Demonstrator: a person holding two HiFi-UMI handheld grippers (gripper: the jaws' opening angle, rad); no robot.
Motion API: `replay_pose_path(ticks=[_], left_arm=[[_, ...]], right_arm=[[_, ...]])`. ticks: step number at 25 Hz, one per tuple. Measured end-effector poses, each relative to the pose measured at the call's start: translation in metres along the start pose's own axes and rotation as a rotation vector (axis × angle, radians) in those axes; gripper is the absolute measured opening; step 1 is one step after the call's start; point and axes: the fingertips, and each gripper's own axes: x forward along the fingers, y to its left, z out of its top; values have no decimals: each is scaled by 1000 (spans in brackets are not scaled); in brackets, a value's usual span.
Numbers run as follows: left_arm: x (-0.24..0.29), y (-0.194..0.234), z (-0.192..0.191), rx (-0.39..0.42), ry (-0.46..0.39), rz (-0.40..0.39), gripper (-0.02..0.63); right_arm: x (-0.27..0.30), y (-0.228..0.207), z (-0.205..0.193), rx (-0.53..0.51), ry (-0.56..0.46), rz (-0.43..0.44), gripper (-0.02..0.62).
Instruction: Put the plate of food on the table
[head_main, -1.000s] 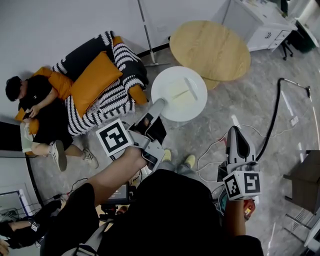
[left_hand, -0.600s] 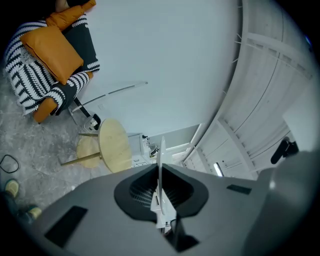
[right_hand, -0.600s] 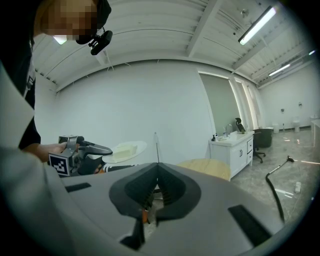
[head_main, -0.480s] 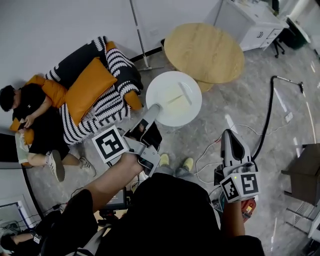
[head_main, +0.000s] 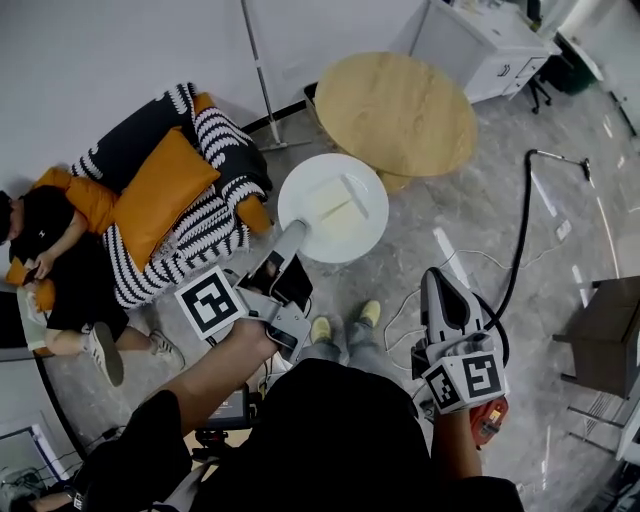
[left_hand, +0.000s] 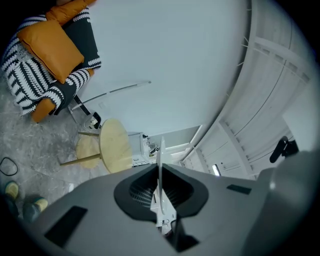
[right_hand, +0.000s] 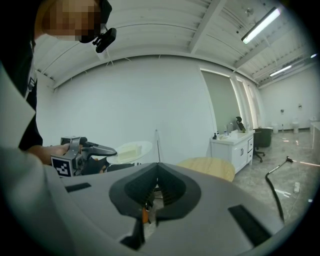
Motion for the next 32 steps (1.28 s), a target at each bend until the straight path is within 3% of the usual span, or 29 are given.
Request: replay_pose_path(ticks=[15,22,32], left_arm=[[4,-8,2,37,-29,-12,17],[117,-12,-5,67,-35,23,17],[190,-11,-11,109,-60,70,17]], right_arm=[[10,-15,-2,12,-33,13,6],[59,-120,26,27,-33,27,6],[94,-191,32,53,-29,71,6]])
